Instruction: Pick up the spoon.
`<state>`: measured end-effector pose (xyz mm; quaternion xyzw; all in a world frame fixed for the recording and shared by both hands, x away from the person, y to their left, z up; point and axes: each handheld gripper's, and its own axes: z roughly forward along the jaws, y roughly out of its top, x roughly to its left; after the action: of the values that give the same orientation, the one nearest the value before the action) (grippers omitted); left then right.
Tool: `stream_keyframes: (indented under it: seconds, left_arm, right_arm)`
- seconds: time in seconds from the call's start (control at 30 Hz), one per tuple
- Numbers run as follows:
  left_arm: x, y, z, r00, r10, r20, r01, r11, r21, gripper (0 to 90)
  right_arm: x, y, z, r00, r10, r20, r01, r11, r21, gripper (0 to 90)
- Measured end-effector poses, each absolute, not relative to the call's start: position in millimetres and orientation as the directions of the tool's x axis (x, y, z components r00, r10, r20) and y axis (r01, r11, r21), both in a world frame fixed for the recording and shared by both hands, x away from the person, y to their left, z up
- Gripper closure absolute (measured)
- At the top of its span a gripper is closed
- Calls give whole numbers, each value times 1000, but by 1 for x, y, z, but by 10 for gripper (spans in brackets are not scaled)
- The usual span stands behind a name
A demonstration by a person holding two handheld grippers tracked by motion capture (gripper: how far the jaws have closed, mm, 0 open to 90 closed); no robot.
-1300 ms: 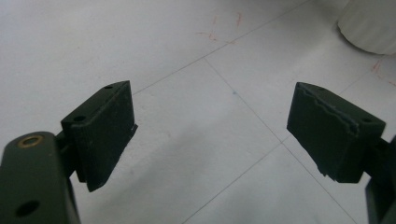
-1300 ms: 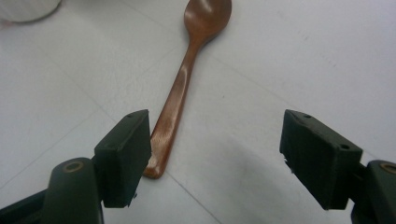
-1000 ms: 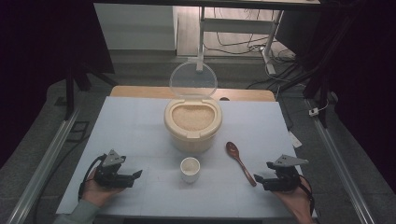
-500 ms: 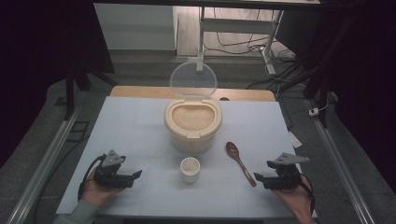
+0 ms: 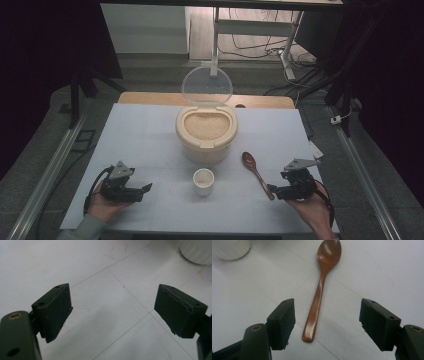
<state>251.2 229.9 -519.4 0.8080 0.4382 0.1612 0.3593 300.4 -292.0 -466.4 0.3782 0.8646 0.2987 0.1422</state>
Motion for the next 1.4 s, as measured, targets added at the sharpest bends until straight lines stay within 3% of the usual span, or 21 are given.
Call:
stream_keyframes:
  seconds: [0.6,1.4]
  left_arm:
    - [252,229,-519,557,829,-50,593,-355,722,137]
    - [252,227,-522,558,829,-35,595,-370,714,137]
  right_arm:
    - [332,-259,-451,-631,776,-23,676,564,474,321]
    - [341,-240,-485,-626,779,-29,727,597,341,502]
